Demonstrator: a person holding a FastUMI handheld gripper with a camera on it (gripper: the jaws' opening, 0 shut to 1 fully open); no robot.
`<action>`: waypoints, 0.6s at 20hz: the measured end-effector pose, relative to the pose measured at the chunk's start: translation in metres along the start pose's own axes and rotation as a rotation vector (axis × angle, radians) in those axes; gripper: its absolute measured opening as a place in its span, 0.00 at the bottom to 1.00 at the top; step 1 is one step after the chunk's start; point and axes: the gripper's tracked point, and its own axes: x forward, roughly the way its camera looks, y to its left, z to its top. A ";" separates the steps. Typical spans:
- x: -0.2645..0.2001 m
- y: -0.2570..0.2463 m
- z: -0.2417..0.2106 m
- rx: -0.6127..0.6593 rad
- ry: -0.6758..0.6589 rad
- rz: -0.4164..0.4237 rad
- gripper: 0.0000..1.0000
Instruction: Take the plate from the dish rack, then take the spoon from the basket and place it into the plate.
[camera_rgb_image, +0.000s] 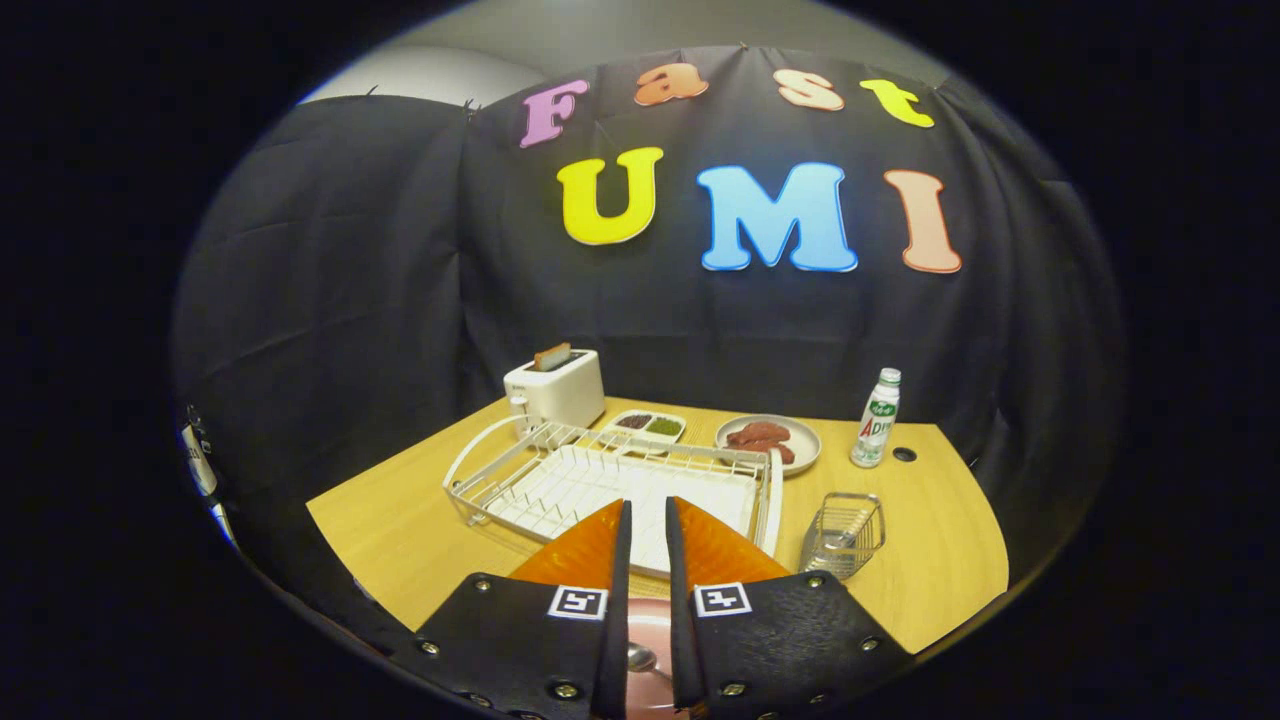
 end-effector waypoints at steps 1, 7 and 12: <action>-0.004 -0.010 0.013 -0.001 -0.031 -0.022 0.17; -0.035 -0.062 0.078 0.008 -0.187 -0.167 0.18; -0.050 -0.096 0.101 0.022 -0.234 -0.233 0.17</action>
